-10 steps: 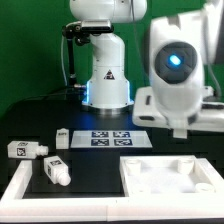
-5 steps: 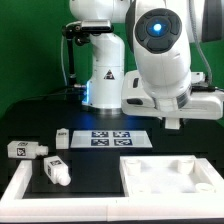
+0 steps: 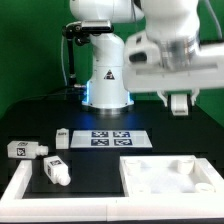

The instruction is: Assemble one leg

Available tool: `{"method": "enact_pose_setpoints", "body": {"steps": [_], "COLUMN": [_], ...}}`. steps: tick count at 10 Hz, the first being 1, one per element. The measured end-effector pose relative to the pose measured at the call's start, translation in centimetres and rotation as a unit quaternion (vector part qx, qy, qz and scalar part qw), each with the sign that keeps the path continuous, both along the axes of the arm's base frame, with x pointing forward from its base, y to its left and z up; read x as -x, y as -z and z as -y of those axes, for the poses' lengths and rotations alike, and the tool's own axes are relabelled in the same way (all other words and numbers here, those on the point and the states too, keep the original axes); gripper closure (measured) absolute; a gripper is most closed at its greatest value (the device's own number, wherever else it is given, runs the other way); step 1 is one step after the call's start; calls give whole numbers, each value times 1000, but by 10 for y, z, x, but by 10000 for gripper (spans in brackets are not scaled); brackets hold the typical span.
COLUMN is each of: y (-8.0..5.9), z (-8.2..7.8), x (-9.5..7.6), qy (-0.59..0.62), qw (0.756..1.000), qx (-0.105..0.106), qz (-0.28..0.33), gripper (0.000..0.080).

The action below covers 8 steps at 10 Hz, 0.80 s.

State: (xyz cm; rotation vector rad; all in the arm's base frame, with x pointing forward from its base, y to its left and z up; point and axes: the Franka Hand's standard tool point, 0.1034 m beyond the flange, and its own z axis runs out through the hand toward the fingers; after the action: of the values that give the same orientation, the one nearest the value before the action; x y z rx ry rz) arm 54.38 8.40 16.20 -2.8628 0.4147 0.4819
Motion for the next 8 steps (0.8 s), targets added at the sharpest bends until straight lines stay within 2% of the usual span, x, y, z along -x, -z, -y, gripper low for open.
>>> {"method": "enact_pose_setpoints", "body": {"steps": [3, 5, 7, 8], "y": [2, 2, -10, -12], "z": [-4, -5, 4, -1], "x": [-5, -17, -58, -67], "qy": [20, 28, -1, 4], "qw": [996, 983, 962, 952], "qx": [21, 42, 74, 79], "qz": [90, 176, 263, 297], "gripper": [514, 514, 514, 514]}}
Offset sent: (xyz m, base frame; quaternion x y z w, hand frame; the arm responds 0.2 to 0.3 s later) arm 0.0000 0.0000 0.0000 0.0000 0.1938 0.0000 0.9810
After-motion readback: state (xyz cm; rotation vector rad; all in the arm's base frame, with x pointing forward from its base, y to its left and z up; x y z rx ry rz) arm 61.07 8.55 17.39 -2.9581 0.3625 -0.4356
